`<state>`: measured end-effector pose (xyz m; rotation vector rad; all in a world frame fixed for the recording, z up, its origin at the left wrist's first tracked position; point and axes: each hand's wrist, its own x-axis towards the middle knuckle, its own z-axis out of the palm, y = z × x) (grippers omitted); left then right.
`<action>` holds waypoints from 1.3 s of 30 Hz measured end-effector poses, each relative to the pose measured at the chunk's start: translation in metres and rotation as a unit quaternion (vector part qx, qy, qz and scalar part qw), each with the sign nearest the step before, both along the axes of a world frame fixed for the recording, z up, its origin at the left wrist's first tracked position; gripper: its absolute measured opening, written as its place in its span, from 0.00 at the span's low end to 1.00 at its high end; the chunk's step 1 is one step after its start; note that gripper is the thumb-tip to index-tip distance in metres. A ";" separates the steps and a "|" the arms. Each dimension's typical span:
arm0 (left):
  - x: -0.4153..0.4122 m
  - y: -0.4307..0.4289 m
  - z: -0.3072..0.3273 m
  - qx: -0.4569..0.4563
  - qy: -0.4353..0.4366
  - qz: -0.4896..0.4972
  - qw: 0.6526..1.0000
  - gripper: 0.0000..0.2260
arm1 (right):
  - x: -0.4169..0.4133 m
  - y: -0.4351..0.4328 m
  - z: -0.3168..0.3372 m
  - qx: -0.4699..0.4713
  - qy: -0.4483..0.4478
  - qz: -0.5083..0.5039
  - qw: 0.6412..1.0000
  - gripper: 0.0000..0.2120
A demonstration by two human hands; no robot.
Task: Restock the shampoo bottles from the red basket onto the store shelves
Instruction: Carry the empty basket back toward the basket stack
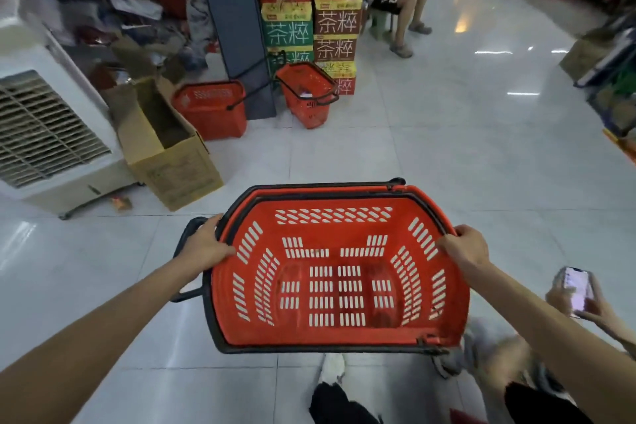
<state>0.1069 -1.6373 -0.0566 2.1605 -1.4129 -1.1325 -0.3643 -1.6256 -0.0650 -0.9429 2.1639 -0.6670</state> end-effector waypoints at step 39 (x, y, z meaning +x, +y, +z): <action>0.035 -0.915 -0.108 0.061 -0.024 -0.015 0.998 0.27 | 0.043 -0.949 -0.128 0.124 0.042 0.115 0.985 0.15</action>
